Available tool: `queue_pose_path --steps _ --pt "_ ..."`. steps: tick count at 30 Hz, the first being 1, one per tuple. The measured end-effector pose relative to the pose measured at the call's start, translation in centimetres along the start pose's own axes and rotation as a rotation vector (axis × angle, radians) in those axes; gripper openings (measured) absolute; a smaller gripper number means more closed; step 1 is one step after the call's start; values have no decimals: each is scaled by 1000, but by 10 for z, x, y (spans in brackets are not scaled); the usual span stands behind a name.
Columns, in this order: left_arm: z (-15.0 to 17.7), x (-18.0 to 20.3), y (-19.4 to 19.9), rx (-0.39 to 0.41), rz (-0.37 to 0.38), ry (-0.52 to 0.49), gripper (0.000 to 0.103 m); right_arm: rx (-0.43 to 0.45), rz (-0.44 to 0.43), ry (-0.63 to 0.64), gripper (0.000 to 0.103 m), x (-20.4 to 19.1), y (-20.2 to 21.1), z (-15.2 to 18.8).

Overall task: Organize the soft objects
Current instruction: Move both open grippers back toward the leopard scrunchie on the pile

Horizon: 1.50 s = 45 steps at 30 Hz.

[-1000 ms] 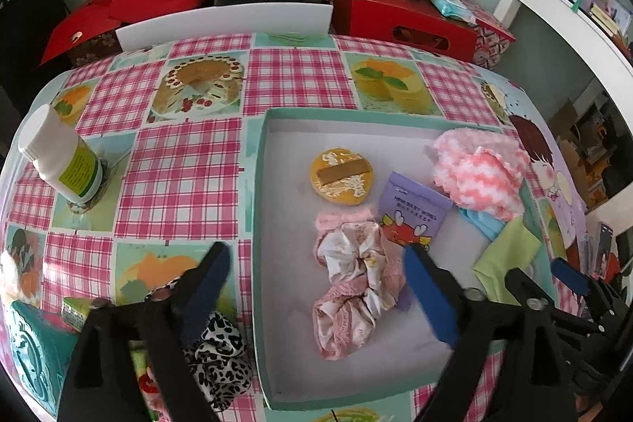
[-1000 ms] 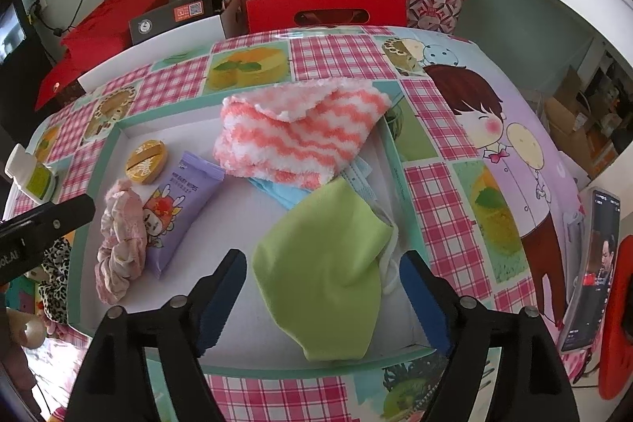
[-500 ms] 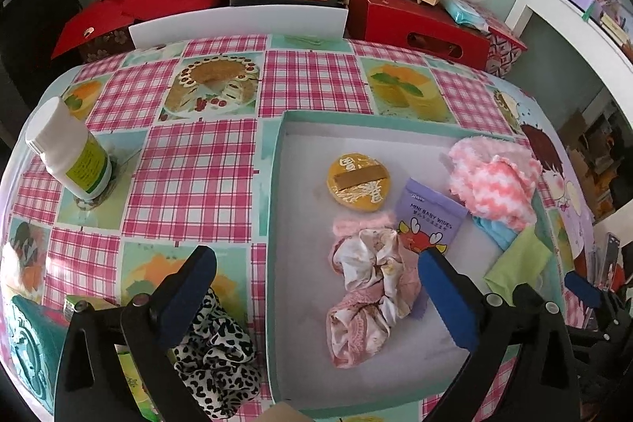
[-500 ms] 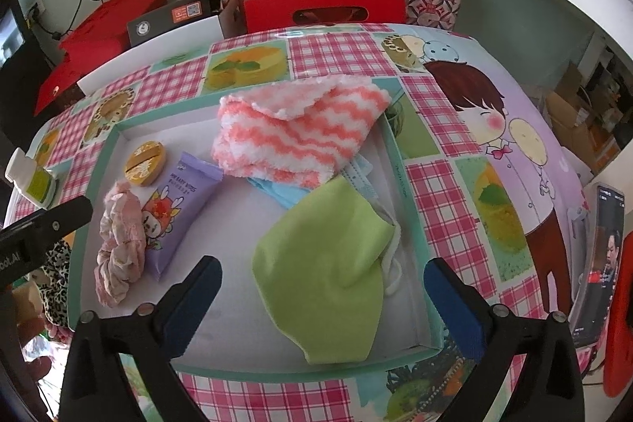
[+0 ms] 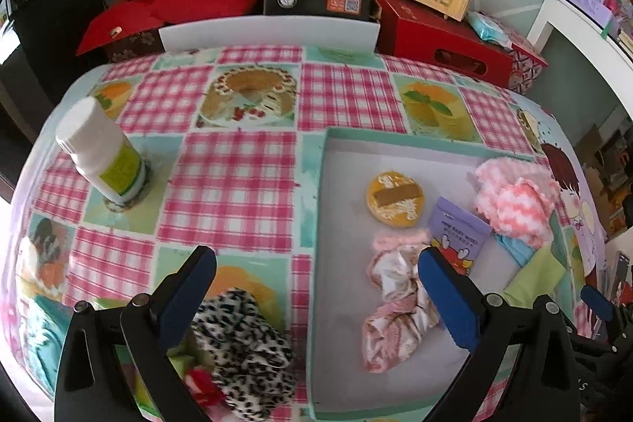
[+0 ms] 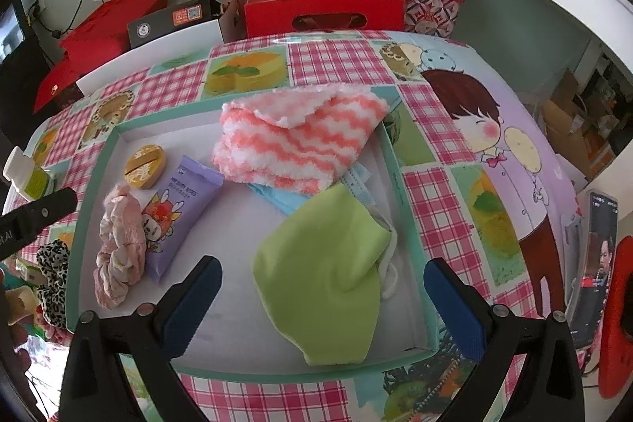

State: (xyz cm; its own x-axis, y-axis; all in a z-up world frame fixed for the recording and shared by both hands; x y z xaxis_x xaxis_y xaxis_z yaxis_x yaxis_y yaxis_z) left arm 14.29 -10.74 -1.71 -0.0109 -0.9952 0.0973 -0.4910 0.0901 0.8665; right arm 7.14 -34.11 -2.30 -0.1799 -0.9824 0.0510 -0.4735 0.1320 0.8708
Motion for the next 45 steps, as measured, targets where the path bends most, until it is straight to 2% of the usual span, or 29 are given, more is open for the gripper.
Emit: queue_pose_path --steps 4,16,22,27,31,45 --pt "-6 -14 7 4 -50 -22 102 21 -40 28 103 -13 5 -2" --pt "-18 -81 33 45 -76 121 102 42 -96 84 103 -46 14 -4" --pt "-22 -110 48 83 -101 178 102 36 -101 114 103 -63 15 -5" --pt "-22 -133 61 112 -114 222 102 16 -145 134 103 -81 15 -5" --pt "-20 -154 70 131 -148 262 102 13 -139 172 103 -98 17 -6" --pt "-7 -215 80 140 -171 410 102 25 -223 279 103 -175 29 -25"
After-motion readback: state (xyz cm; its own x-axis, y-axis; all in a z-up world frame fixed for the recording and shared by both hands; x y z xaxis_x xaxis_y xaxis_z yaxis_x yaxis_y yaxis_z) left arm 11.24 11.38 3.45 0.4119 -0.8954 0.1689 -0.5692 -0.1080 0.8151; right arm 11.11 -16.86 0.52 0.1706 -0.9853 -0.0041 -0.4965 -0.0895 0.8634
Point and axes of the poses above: each gripper's, at about its wrist camera, not at the fingertips, and y roughly against the way its jaws point, x to its right, z to its underside, the point moved 2 cm from there along -y, roughly the way its jaws point, and after that the axes turned 2 degrees about y, right-handed, at the moved point
